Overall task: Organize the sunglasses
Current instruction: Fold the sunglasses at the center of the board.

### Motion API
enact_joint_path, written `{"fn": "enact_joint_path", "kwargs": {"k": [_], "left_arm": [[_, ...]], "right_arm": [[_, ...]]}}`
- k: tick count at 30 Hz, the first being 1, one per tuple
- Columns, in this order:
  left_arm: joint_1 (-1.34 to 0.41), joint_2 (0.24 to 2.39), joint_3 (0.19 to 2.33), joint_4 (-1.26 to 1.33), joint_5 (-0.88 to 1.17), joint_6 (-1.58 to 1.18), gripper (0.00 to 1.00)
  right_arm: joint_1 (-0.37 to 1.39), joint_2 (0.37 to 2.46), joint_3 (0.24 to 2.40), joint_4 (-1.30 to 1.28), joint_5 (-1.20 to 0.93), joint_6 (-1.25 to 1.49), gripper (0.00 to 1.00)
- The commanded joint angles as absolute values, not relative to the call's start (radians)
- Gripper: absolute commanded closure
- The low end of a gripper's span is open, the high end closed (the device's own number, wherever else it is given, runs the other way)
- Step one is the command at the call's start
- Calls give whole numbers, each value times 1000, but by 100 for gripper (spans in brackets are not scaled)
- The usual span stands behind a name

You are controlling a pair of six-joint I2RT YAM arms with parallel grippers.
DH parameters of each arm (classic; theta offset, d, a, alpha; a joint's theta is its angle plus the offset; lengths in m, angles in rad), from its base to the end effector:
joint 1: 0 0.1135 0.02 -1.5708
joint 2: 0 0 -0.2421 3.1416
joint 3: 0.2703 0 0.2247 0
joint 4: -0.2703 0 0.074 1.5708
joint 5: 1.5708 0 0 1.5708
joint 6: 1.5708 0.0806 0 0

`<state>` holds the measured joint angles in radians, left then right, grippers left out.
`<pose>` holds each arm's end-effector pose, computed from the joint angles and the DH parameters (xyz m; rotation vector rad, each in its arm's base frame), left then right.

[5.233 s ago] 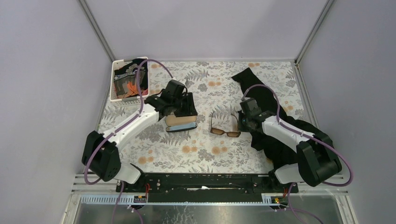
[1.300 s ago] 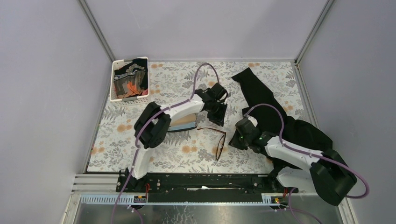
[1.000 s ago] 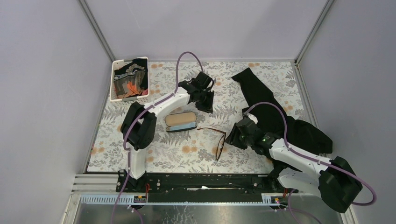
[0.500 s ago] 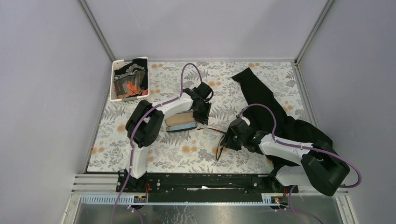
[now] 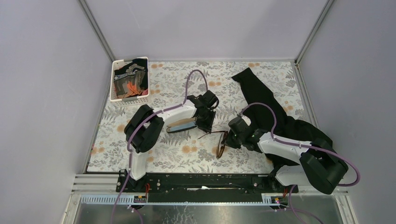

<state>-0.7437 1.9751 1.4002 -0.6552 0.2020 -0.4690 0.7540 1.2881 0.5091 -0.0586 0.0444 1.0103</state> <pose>0.2692 -0.2696 0.1245 0.4517 2.8947 -0.5311 0.1862 0.1700 0.1217 0.3474 2.5257 0.7198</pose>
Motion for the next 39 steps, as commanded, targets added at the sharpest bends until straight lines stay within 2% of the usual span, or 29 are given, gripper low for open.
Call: {"fn": "enact_joint_path", "kwargs": {"k": [1, 16, 19, 26, 29, 34, 39], "left_arm": [[-789, 1940, 1384, -653, 201, -513, 72], [-902, 1939, 1337, -524, 302, -613, 73], [-888, 1907, 1312, -512, 297, -614, 73], [-799, 1774, 1247, -481, 340, -610, 72], [-754, 1717, 1250, -506, 342, -585, 72], [-627, 1619, 1234, -519, 364, -540, 71], [-461, 1577, 1235, -569, 311, -514, 66]], "right_arm": [[761, 1306, 586, -193, 174, 1032, 100], [761, 1395, 682, -264, 317, 1000, 99], [761, 1382, 678, -264, 320, 989, 91], [762, 1323, 670, -291, 333, 947, 63], [761, 1299, 674, -303, 326, 931, 58], [761, 1263, 682, -304, 302, 926, 43], [762, 1258, 683, -275, 282, 945, 40]]}}
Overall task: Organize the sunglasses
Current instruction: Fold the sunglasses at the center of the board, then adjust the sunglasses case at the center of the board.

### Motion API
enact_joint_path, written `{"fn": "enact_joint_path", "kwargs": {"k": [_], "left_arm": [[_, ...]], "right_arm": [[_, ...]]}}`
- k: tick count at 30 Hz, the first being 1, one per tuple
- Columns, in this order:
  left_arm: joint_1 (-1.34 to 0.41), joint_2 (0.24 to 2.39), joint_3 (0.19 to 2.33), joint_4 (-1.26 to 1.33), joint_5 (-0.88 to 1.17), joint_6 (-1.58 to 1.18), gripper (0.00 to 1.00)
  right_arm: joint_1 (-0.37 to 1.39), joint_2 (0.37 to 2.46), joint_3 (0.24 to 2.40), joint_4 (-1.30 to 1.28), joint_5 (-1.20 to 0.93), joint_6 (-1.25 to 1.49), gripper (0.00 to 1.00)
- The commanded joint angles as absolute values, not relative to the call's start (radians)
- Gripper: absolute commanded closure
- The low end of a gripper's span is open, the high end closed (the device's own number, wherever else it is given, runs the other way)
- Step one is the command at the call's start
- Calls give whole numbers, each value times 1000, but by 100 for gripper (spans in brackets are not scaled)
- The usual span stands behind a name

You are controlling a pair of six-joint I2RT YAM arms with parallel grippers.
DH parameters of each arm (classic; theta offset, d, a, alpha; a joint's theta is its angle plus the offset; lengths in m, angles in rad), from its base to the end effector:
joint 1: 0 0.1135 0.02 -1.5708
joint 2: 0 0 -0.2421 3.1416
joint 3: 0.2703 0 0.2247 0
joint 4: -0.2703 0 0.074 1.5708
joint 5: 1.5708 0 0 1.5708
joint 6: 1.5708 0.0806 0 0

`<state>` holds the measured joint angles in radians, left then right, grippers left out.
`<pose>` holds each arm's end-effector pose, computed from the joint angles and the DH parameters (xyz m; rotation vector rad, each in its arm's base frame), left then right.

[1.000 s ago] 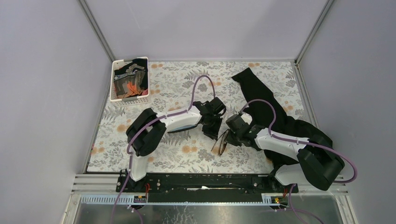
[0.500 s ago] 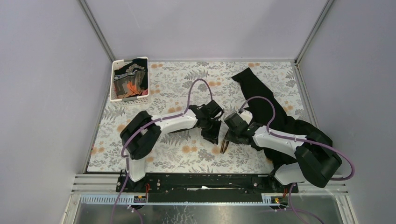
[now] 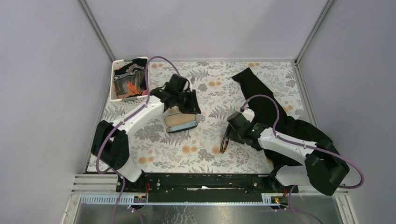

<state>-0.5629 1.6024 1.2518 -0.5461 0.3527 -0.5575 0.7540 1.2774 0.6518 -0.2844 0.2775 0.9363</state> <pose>0.2769 -0.2077 0.2205 0.1703 2.6138 -0.8814 0.2000 0.1575 0.1475 0.3431 2.4521 0.4053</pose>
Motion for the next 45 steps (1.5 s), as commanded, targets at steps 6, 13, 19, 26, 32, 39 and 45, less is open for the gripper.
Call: {"fn": "enact_joint_path", "kwargs": {"k": [6, 13, 19, 26, 32, 39, 45], "left_arm": [[-340, 1646, 1262, -634, 183, -493, 65], [-242, 1733, 1262, -615, 159, -519, 64], [-242, 1781, 1214, -615, 190, -518, 64], [-247, 1727, 1137, -610, 248, -517, 64], [-274, 1640, 1051, -606, 315, -532, 64], [-389, 1549, 1022, -600, 362, -538, 63], [-364, 1463, 1068, -627, 346, -516, 61]], "right_arm": [[761, 1329, 699, -222, 232, 925, 36], [761, 1368, 681, -180, 212, 919, 42], [761, 1352, 670, -189, 239, 900, 59], [761, 1330, 684, -211, 240, 828, 75], [762, 1345, 721, -232, 203, 745, 77], [761, 1340, 782, -253, 122, 620, 79], [762, 1315, 843, -319, 87, 548, 79]]}}
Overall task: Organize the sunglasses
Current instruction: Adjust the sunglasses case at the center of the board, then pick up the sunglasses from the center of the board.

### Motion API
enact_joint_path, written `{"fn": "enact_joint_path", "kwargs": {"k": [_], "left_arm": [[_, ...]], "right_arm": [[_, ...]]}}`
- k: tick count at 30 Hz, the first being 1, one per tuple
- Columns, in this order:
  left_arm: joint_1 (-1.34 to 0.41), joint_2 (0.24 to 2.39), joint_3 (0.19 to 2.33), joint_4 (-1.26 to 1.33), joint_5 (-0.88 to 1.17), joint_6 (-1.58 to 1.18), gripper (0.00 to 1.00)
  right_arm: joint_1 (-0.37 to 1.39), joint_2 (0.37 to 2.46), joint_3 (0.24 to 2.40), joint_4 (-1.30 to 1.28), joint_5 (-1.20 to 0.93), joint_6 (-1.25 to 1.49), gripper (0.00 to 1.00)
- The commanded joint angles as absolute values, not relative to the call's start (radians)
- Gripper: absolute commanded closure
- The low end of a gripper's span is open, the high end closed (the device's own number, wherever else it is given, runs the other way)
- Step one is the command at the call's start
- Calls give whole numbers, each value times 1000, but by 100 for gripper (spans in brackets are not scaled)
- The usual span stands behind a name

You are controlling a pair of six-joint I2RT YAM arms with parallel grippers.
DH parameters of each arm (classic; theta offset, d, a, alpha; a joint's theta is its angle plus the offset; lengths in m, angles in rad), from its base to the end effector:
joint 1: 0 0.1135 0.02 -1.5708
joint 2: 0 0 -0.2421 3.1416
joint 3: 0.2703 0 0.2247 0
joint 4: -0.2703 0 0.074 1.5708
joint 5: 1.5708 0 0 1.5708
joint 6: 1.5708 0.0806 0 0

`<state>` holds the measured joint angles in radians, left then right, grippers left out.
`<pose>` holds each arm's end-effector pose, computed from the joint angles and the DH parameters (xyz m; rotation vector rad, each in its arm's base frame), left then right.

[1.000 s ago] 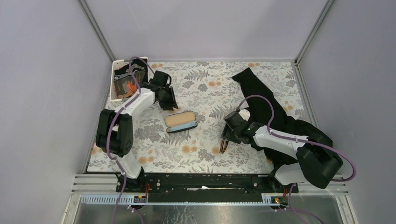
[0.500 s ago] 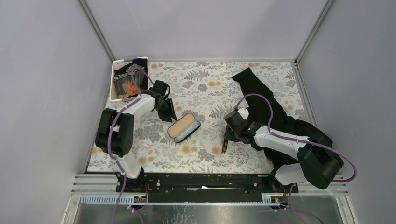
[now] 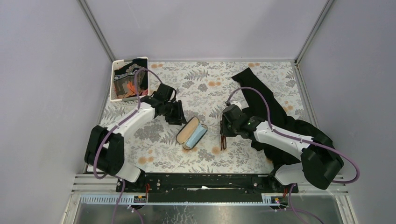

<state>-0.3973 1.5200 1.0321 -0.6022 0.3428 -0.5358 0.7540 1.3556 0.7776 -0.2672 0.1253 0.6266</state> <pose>0.2629 -0.1397 0.1739 -0.0745 2.7743 -0.7344 0.2144 0.1875 0.1668 -0.0983 2.4628 0.4764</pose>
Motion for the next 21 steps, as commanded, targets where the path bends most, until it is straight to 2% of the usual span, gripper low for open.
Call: {"fn": "enact_joint_path", "kwargs": {"k": [1, 14, 18, 21], "left_arm": [[-357, 1461, 1074, -627, 347, -512, 61], [-278, 1549, 1100, -612, 283, -489, 60], [-275, 1608, 1099, -580, 313, -482, 43], [-274, 1677, 1117, -585, 336, -487, 41]], "right_arm": [[761, 1311, 851, -327, 83, 544, 79], [762, 1271, 880, -321, 3, 569, 78], [762, 1272, 882, -305, -28, 576, 78], [762, 1274, 887, -295, -45, 580, 78]]}}
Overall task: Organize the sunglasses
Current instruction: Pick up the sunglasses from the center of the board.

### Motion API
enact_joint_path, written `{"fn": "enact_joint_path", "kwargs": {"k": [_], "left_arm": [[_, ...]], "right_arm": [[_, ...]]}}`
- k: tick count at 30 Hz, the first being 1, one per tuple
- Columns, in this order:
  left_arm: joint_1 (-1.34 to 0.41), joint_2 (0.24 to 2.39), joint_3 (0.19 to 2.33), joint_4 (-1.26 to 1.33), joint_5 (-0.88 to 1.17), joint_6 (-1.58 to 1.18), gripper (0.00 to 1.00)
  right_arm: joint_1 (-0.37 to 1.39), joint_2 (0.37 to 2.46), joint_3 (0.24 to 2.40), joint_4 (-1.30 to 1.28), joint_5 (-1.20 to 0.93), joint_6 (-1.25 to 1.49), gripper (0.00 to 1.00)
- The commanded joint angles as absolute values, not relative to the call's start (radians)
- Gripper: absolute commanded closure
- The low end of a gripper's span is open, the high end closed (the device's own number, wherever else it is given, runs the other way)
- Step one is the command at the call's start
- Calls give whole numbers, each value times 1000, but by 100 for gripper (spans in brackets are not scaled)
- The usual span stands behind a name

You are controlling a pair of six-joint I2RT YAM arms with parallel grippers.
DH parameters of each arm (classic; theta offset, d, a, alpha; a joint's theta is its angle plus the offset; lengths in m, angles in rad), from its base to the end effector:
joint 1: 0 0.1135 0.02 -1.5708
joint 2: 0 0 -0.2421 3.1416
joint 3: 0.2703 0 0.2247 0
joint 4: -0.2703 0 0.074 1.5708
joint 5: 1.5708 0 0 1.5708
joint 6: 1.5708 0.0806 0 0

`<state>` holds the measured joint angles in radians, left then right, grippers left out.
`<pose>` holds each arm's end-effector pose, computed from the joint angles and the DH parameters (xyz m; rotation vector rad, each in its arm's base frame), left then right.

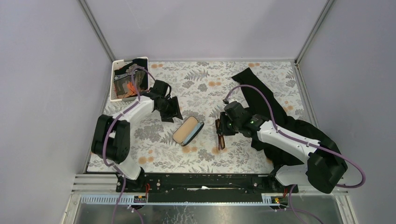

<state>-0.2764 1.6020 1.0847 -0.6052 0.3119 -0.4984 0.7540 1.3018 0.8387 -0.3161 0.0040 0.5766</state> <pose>0.2922 -0.1086 0.1647 -0.2084 2.7671 -0.6426 0.2088 0.1957 0.1952 -0.2144 2.4344 0.6265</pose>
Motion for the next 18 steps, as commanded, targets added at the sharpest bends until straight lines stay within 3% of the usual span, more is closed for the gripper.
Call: {"fn": "enact_joint_path", "kwargs": {"k": [1, 6, 18], "left_arm": [[-274, 1692, 1120, -586, 334, -494, 43], [-273, 1716, 1083, -548, 346, -527, 46], [-280, 1635, 924, -435, 614, -555, 54]], "right_arm": [[761, 1275, 889, -295, -47, 580, 78], [761, 1264, 896, -303, -49, 578, 78], [761, 1320, 941, -290, -63, 628, 76]]}}
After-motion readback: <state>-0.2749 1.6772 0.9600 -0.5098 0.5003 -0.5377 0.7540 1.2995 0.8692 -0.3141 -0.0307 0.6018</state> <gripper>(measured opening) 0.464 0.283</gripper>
